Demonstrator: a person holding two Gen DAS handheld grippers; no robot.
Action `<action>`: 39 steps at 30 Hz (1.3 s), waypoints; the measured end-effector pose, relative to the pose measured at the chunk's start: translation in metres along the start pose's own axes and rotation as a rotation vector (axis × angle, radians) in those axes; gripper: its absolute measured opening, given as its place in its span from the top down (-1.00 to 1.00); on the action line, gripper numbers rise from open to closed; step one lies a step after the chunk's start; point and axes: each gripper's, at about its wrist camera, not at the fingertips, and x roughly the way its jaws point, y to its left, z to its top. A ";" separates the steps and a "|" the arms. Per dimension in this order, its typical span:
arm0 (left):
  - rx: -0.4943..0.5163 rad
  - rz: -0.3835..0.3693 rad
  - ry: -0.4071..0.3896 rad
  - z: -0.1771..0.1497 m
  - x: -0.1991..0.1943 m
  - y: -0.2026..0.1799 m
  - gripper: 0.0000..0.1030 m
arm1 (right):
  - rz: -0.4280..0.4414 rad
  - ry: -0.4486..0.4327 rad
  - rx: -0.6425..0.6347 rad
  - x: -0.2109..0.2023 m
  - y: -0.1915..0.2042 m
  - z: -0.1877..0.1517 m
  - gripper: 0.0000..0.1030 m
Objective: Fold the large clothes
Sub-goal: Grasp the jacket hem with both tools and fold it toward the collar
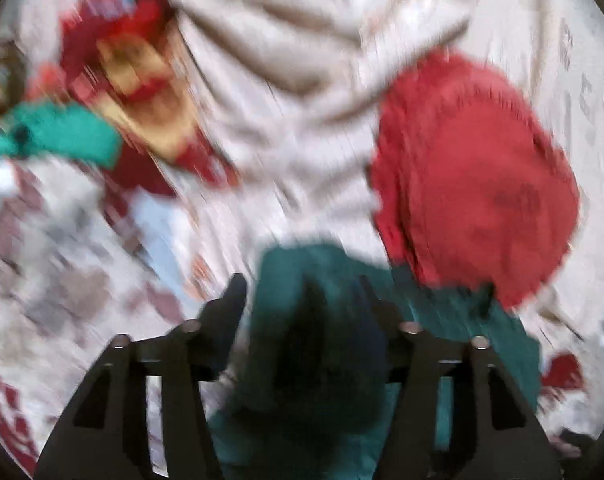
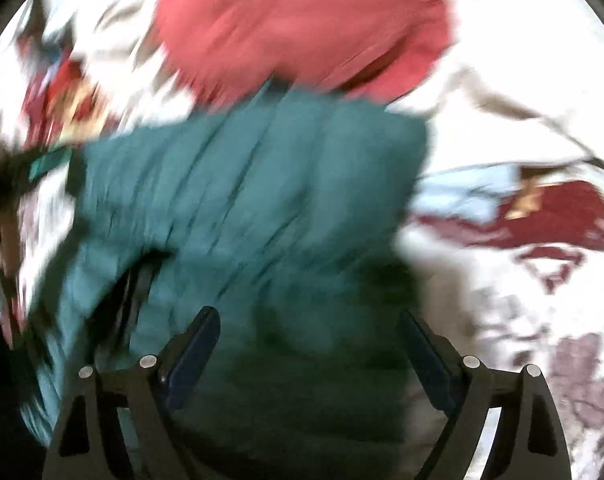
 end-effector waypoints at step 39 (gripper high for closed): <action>0.081 0.090 0.274 -0.045 0.084 -0.027 -0.38 | -0.082 -0.091 0.133 0.104 -0.024 0.112 0.29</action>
